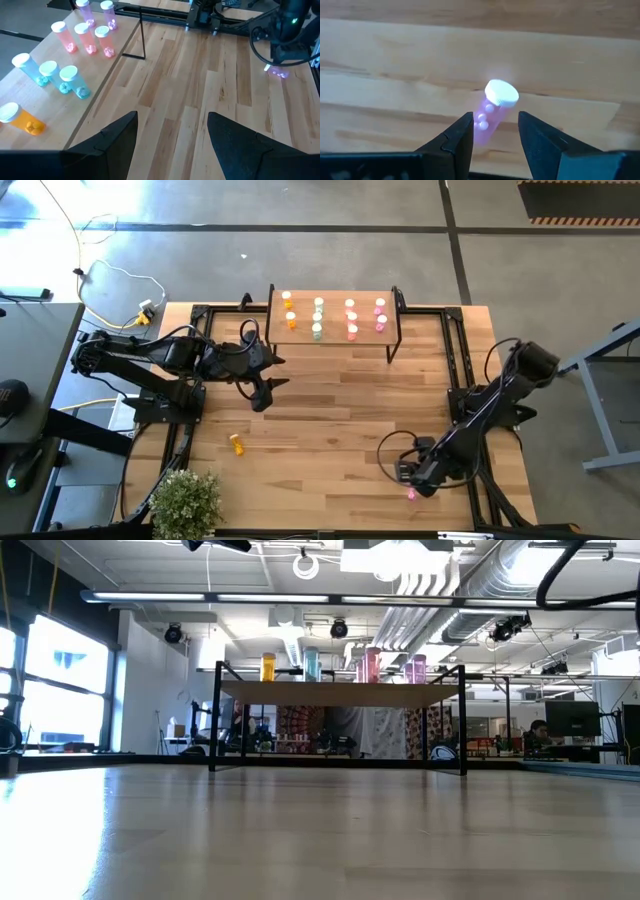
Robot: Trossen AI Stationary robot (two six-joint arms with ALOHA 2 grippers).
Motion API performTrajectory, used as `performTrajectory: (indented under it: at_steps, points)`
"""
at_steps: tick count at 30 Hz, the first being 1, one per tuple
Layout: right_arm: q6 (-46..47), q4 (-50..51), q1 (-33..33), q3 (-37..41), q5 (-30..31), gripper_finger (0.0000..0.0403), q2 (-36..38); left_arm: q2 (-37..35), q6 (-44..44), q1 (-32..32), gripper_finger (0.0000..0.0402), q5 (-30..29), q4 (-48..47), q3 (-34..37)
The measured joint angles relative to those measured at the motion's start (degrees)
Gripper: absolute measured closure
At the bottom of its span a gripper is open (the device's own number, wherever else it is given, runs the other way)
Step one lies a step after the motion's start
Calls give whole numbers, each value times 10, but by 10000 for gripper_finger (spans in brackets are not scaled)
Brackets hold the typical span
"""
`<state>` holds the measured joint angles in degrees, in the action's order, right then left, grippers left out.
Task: Pick and place medicine bottles onto shelf by color
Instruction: Put the purple pill bottle on the shelf aligned with the purple pill bottles
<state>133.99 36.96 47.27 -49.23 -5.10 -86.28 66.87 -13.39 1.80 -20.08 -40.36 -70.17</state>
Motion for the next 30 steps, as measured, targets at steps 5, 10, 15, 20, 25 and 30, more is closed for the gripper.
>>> performTrajectory:
  at_steps: [5,10,15,20,25,30]
  points:
    - [6,-17,0,0,-20,257,-21,0,0,0,172,0,0,0]
    - [8,-32,0,0,-23,257,-44,0,0,0,172,0,0,0]
    - [8,-45,-4,0,-23,257,-63,0,0,0,172,0,0,0]
    - [10,-51,-5,0,-34,258,-75,0,0,0,172,0,0,0]
    - [10,-52,-5,0,-40,278,-76,0,0,0,172,0,0,0]
    - [10,-52,-5,-1,-41,313,-75,0,0,0,172,0,0,0]
